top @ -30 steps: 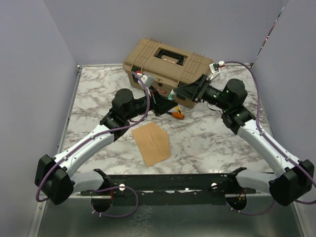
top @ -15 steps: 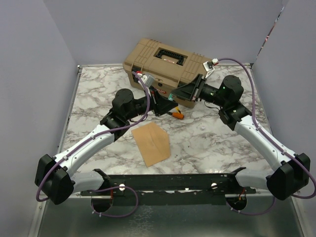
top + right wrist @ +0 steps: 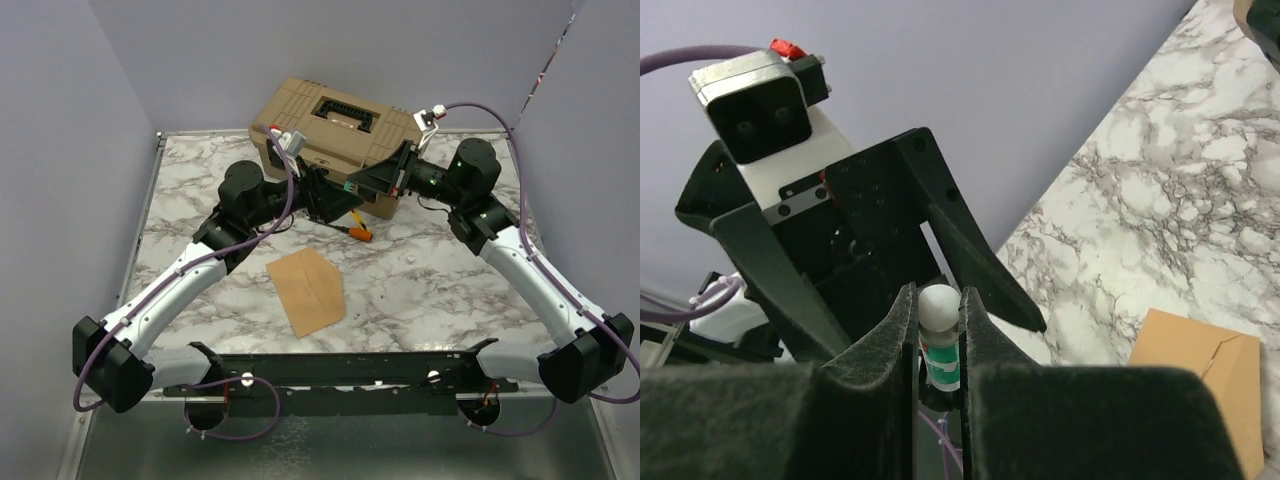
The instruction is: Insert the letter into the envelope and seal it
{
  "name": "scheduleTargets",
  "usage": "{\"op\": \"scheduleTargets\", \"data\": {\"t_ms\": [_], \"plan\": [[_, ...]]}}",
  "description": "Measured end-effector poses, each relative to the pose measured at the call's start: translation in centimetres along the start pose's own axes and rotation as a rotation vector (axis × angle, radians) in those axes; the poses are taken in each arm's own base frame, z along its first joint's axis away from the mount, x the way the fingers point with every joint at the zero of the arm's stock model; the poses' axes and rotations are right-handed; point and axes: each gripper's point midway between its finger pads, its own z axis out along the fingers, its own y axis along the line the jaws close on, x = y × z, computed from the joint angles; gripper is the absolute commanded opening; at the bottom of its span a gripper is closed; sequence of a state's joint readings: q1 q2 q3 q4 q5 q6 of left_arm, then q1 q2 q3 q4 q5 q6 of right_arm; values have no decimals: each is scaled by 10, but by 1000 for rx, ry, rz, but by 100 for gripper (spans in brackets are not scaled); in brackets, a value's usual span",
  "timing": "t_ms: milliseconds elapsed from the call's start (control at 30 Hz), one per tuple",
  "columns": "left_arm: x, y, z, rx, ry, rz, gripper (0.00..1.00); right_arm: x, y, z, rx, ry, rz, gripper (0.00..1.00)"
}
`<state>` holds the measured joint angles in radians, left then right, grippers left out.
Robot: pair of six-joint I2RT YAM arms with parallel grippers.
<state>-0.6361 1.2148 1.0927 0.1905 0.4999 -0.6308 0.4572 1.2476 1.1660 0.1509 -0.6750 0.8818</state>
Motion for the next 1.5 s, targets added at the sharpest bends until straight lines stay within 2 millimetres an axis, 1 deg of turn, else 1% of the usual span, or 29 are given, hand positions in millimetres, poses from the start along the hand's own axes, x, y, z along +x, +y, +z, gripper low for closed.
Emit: {"op": "scheduleTargets", "data": {"t_ms": [67, 200, 433, 500, 533, 633, 667, 700, 733, 800, 867, 900, 967, 1000, 1067, 1167, 1267, 1333, 1367, 1500], "plan": [[-4, 5, -4, -10, 3, -4, 69, -1, 1, 0, 10, 15, -32, 1], [-2, 15, -12, -18, 40, -34, 60, 4, -2, -2, 25, 62, -71, 1], [11, 10, -13, 39, 109, -82, 48, 22, -10, -1, 9, 157, -79, 1], [16, 10, -12, 51, 131, -97, 39, 26, -12, 0, 2, 175, -71, 1], [19, 11, -11, 59, 146, -112, 33, 27, -12, 0, -1, 182, -67, 1], [25, 11, -9, 79, 172, -135, 11, 29, -13, 0, -9, 194, -62, 2], [26, 10, -8, 87, 176, -142, 3, 30, -13, 1, -8, 198, -59, 3], [25, 8, -8, 94, 176, -143, 0, 31, -13, 1, -11, 201, -54, 6], [25, 7, -8, 97, 176, -142, 0, 30, -14, 1, -12, 200, -55, 14], [25, 7, -8, 98, 174, -143, 0, 30, -13, 1, -13, 201, -56, 35], [25, 9, -8, 94, 169, -142, 0, 30, -13, 1, -10, 198, -52, 52], [26, 10, -8, 88, 167, -144, 0, 30, -14, 0, -4, 195, -50, 55], [26, 15, -7, 66, 152, -149, 0, 26, -14, -1, 18, 171, -53, 67], [27, 18, -7, 54, 144, -155, 0, 25, -14, -2, 28, 154, -56, 70], [27, 26, -8, 15, 111, -168, 0, 24, -13, -8, 36, 116, -65, 75], [22, 34, -10, -37, 53, -185, 0, 25, -11, -15, 30, 70, -86, 77], [4, 38, -10, -87, -47, -205, 0, 22, -8, -15, 8, 48, -116, 77], [-11, 40, -10, -110, -119, -223, 0, 22, -9, -12, 5, 49, -137, 77], [-18, 41, -10, -120, -155, -238, 0, 22, -11, -10, 9, 52, -147, 77], [-37, 45, -9, -145, -248, -299, 0, 23, -15, 2, 23, 70, -156, 77]]}}
